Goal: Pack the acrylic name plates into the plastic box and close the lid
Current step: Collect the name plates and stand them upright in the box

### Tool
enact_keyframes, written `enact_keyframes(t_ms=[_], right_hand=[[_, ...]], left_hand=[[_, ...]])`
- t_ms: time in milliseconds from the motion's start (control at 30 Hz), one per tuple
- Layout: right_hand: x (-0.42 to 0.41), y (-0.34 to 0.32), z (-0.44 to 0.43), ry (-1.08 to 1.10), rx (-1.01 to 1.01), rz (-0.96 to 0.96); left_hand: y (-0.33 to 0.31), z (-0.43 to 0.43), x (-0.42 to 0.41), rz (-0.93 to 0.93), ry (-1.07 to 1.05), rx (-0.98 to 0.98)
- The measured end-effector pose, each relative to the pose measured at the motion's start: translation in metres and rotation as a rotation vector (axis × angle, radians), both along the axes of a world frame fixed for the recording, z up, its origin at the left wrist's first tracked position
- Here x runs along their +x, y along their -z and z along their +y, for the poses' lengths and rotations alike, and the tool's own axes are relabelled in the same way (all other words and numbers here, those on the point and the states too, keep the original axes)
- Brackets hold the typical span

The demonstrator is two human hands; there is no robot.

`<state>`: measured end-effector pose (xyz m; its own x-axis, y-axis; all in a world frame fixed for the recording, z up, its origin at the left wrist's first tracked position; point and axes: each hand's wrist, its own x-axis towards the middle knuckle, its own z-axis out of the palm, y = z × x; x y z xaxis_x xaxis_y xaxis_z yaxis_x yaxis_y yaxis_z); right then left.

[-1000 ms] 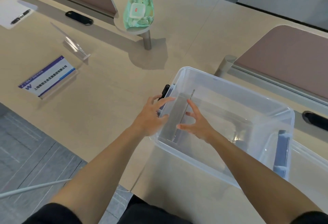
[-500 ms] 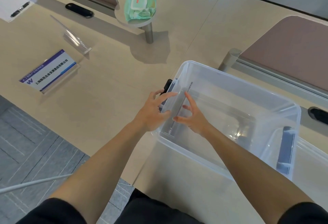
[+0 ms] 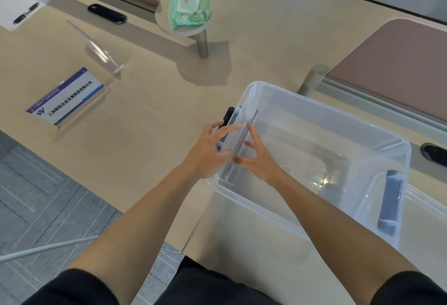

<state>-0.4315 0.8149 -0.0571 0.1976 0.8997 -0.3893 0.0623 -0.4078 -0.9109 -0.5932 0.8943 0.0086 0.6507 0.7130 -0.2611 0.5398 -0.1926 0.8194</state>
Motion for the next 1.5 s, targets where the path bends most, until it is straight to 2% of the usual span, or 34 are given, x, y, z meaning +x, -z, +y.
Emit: enact_keyframes(t_ms=[200, 300, 433, 533, 600, 667, 767, 967, 1167, 1367, 1500], right_hand=[[0.003, 0.001, 0.001, -0.028, 0.0, -0.015], [0.014, -0.014, -0.002, -0.022, -0.042, -0.082], [0.045, -0.058, -0.026, 0.044, -0.086, -0.342], [0.066, -0.103, -0.068, 0.071, -0.189, -0.602], [0.071, -0.133, -0.107, 0.131, -0.246, -0.731], [0.071, -0.157, -0.143, 0.21, -0.304, -0.799], [0.067, -0.181, -0.205, 0.335, -0.396, -0.87], [0.054, -0.202, -0.338, 0.522, -0.535, -0.928], [0.055, -0.19, -0.484, 0.627, -0.645, -0.879], [0.072, -0.175, -0.623, 0.755, -0.614, -0.81], [0.094, -0.172, -0.69, 0.84, -0.592, -0.777]], left_hand=[[-0.002, 0.001, 0.0, 0.035, 0.03, 0.031], [-0.002, 0.002, 0.001, 0.113, 0.074, 0.155], [-0.01, -0.003, 0.007, 0.207, 0.049, 0.429], [-0.023, -0.016, 0.028, 0.035, 0.086, 0.599], [-0.035, -0.031, 0.049, -0.065, 0.184, 0.528], [-0.046, -0.051, 0.07, -0.076, 0.306, 0.385], [-0.055, -0.09, 0.098, -0.086, 0.452, 0.302], [-0.066, -0.18, 0.135, -0.053, 0.746, 0.262], [-0.072, -0.293, 0.169, -0.022, 0.906, 0.276], [-0.079, -0.421, 0.206, 0.084, 1.056, 0.299], [-0.088, -0.482, 0.241, 0.109, 1.071, 0.33]])
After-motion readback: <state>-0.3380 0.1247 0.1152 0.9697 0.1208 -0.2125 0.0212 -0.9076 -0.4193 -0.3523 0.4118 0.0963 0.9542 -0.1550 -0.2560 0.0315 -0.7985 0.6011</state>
